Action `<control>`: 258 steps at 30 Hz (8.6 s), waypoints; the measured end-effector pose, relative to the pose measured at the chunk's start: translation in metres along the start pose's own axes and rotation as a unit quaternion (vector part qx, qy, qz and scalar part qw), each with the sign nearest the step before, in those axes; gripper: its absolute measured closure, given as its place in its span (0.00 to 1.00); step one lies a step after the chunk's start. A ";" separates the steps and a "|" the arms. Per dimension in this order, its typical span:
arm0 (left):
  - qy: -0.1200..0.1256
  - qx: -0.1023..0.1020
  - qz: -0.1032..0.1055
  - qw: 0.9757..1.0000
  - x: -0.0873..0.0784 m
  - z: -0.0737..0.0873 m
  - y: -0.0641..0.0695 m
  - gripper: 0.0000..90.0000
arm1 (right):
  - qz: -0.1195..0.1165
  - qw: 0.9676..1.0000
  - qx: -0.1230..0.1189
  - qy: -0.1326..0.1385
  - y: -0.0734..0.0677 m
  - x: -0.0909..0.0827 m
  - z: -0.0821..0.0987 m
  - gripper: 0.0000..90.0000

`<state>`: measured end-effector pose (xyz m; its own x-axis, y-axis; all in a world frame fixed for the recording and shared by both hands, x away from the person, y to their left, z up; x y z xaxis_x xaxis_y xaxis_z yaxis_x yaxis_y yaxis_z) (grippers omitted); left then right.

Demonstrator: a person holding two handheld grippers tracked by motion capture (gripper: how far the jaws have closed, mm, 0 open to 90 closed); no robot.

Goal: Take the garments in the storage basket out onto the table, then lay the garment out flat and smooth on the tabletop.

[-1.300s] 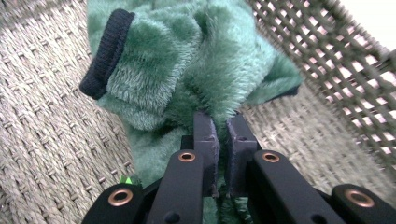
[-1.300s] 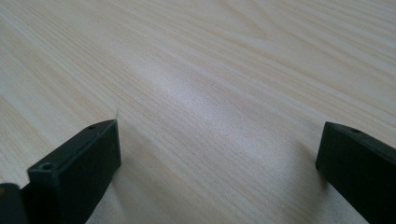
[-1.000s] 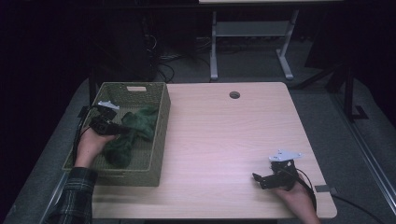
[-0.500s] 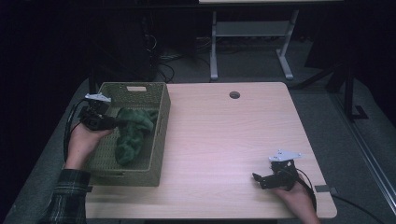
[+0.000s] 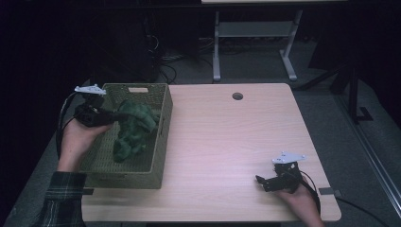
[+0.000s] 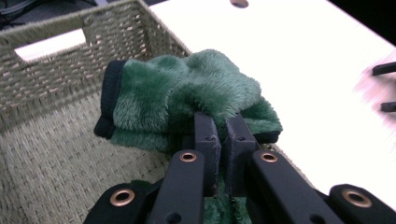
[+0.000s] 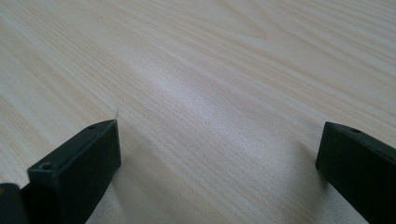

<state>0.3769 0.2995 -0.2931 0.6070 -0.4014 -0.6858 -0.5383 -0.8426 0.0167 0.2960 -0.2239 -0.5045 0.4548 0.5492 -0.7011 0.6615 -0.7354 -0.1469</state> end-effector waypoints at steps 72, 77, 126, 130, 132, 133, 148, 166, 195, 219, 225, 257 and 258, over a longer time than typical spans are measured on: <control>0.076 0.076 0.150 0.983 0.077 -0.085 0.194 0.96 | -0.001 1.000 0.000 0.000 0.000 0.000 0.000 0.00; 0.070 0.074 0.142 0.985 0.093 -0.078 0.203 0.96 | -0.001 1.000 0.000 0.000 0.000 0.000 0.000 0.00; -0.033 0.079 0.157 0.984 0.260 -0.001 0.253 0.84 | -0.001 1.000 0.001 0.000 0.000 0.000 0.000 0.00; -0.018 0.083 0.151 0.985 0.246 -0.007 0.250 0.63 | -0.001 1.000 0.001 0.000 0.000 0.000 0.000 0.00; -0.012 0.088 0.149 0.985 0.239 -0.009 0.247 0.56 | -0.001 1.000 0.001 0.000 0.000 0.000 0.000 0.00; -0.012 0.088 0.149 0.985 0.239 -0.009 0.247 0.52 | -0.001 1.000 0.001 -0.001 0.000 0.000 0.000 0.00; 0.027 0.102 0.129 0.986 0.189 0.017 0.214 0.16 | 0.000 1.000 0.001 -0.001 0.000 0.000 0.000 0.00; 0.041 0.117 0.118 0.985 0.157 0.077 0.209 0.14 | -0.003 1.000 -0.002 0.008 -0.010 -0.018 -0.023 0.01; 0.008 0.166 0.087 0.982 0.169 0.128 0.211 0.14 | -0.146 0.985 -0.094 0.021 -0.073 0.021 -0.124 0.65; 0.006 0.172 0.086 0.981 0.169 0.128 0.210 0.14 | -0.159 0.980 -0.113 -0.029 -0.076 0.054 -0.130 0.98; 0.008 0.168 0.086 0.982 0.169 0.128 0.210 0.14 | -0.158 0.982 -0.100 -0.002 -0.069 0.030 -0.124 0.98; 0.005 0.159 0.081 0.984 0.169 0.128 0.209 0.15 | -0.067 0.998 -0.004 0.002 0.009 -0.056 -0.003 0.93; 0.002 0.158 0.079 0.984 0.169 0.127 0.209 0.16 | -0.067 0.998 -0.004 0.007 0.008 -0.060 -0.003 0.93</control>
<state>0.2928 0.1012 -0.4978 0.5028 -0.5210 -0.6898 -0.7807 -0.6163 -0.1036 0.2755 -0.2618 -0.4617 0.3703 0.6487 -0.6649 0.7220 -0.6514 -0.2334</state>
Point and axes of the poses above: each handheld gripper's, and its own axes: x roughly forward along the jaws, z roughly out of its underside, y roughly to its right, the point moved 3 cm from there along x, roughly forward along the jaws, and after that the axes turned 9 degrees about -z, right-handed, at the moved point
